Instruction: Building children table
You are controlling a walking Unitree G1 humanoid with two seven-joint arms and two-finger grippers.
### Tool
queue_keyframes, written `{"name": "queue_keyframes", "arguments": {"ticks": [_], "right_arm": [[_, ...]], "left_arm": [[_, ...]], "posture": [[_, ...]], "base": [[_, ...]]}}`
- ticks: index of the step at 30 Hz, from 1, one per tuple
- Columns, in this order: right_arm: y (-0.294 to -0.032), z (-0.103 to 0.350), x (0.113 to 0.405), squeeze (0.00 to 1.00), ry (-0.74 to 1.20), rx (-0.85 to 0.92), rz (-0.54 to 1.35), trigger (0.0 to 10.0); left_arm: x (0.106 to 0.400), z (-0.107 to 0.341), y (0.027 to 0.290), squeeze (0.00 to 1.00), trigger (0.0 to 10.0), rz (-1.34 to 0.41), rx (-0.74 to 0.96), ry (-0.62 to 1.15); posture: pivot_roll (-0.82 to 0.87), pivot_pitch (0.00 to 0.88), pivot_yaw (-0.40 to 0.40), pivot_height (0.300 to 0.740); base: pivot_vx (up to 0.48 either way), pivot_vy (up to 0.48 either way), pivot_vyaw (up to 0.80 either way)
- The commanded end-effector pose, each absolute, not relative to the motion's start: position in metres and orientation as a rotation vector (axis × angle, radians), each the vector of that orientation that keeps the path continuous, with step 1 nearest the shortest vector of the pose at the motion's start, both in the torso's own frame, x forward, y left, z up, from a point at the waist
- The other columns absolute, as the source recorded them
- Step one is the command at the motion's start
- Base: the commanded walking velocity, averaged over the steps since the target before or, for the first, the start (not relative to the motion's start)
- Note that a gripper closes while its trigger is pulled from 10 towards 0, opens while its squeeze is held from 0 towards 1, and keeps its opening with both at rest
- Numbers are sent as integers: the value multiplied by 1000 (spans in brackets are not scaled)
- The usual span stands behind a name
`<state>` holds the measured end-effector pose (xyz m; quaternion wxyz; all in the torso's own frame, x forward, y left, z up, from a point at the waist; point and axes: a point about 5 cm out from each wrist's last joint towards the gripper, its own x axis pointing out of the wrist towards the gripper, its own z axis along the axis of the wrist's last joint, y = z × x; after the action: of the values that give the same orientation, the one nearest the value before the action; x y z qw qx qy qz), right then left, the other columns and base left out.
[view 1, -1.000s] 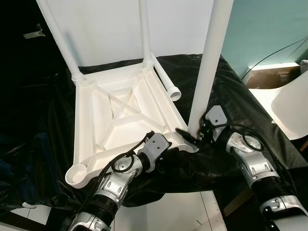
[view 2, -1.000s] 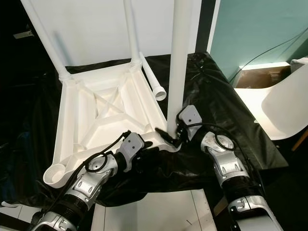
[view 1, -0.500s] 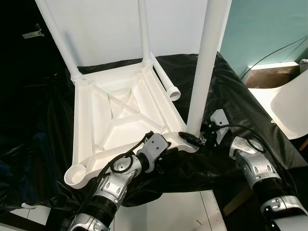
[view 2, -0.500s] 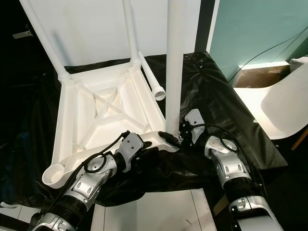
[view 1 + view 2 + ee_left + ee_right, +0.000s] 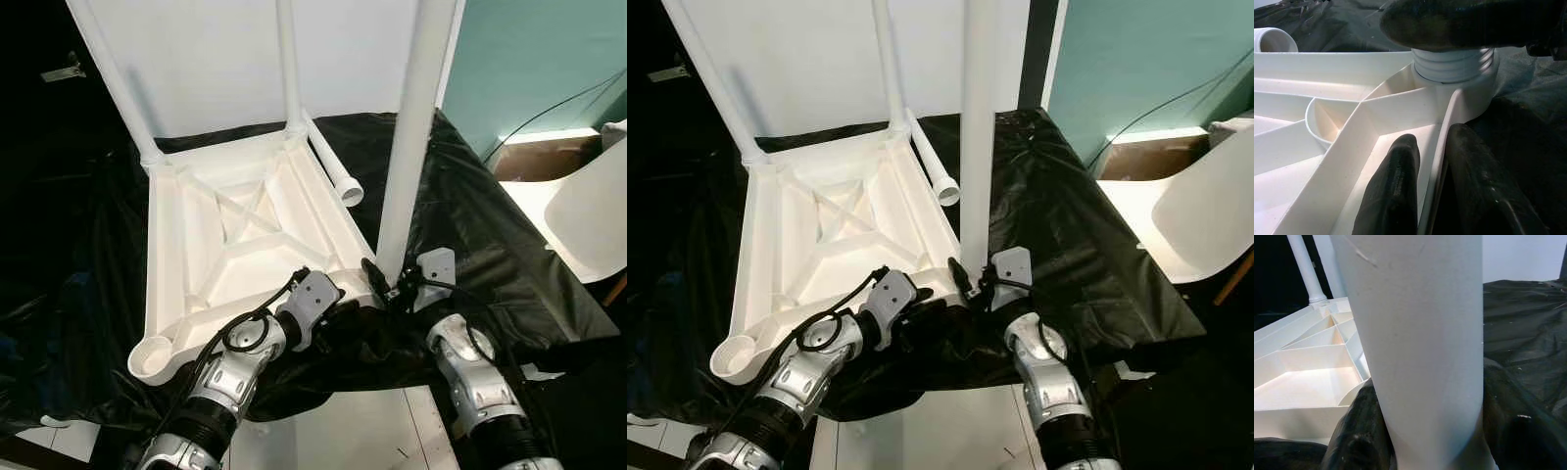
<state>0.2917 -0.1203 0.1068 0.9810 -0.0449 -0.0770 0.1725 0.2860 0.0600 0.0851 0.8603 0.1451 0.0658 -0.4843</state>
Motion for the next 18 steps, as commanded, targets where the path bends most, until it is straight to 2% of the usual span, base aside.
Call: {"name": "queue_keyframes", "arguments": {"ticks": [1, 2, 3, 5, 6, 14, 15, 18], "right_arm": [[-119, 100, 291, 0, -123, -125, 345, 0], [-120, 100, 291, 0, -119, -127, 348, 0], [-118, 99, 291, 0, -112, -129, 362, 2588], [-115, 99, 290, 0, -104, -134, 370, 2588], [-111, 99, 289, 1000, -106, -116, 403, 10000], [-109, 105, 292, 1000, -95, -110, 557, 10000], [-113, 106, 295, 0, -83, -153, 637, 10000], [-127, 114, 305, 0, -17, -231, 847, 10000]], "left_arm": [[272, 55, 63, 0, 10000, -1065, 316, 294], [272, 55, 63, 0, 10000, -1064, 317, 294], [273, 55, 64, 0, 10000, -1065, 320, 294], [273, 55, 64, 0, 10000, -1065, 324, 295], [273, 55, 65, 0, 10000, -1064, 325, 296], [273, 54, 66, 0, 10000, -1068, 331, 301], [273, 54, 66, 0, 10000, -1070, 331, 301], [272, 54, 65, 0, 10000, -1079, 328, 300]], "posture": [[-68, 0, 41, 740], [-67, 0, 41, 740], [-65, 0, 39, 740], [-65, 0, 39, 740], [-67, 0, 43, 740], [-72, 0, 46, 740], [-75, 0, 49, 740], [-81, 0, 55, 740]], "base": [[0, 0, 0], [0, 0, 0], [0, 0, 0], [0, 0, 0], [0, 0, 0], [0, 0, 0], [0, 0, 0], [0, 0, 0]]}}
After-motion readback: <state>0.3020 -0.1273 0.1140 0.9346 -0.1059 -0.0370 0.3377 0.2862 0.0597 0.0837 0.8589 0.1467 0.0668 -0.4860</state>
